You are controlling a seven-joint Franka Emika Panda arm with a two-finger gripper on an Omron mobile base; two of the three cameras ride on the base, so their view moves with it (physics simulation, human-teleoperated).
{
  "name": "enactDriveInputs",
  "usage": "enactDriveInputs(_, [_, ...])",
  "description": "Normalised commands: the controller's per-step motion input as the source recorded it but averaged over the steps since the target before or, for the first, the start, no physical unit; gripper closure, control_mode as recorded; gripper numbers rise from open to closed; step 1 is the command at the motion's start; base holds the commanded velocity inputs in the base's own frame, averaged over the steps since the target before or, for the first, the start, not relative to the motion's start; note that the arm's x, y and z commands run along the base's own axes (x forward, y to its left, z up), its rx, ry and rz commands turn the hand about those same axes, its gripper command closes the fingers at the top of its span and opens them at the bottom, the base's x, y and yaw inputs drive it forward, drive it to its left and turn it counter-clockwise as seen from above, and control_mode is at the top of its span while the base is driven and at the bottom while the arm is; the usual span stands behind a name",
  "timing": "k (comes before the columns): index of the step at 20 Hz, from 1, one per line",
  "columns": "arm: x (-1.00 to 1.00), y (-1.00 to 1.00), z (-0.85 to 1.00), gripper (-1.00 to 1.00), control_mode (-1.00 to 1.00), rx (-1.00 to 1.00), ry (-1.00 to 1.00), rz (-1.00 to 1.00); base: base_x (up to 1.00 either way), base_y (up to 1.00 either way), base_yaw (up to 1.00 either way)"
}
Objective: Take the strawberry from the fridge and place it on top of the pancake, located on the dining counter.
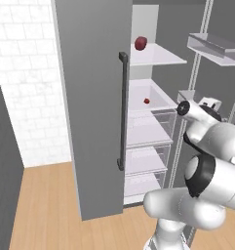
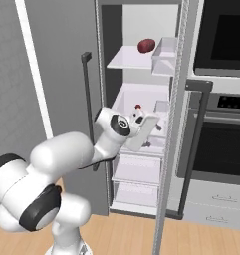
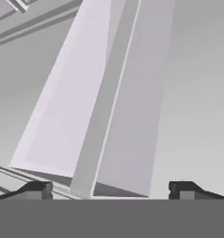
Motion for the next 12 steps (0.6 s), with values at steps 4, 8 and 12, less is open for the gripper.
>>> enactDriveInputs(4, [-0.02,0.40,0.44,-1.00,-1.00,0.03,0.02,0.00,0.00,0.00,0.00])
enactDriveInputs(8, [-0.32,0.84,0.31,-1.00,-1.00,0.04,0.06,0.00,0.00,0.00,0.00])
enactDriveInputs(12, [-0.43,0.88,0.01,-1.00,-1.00,0.16,0.02,0.00,0.00,0.00,0.00])
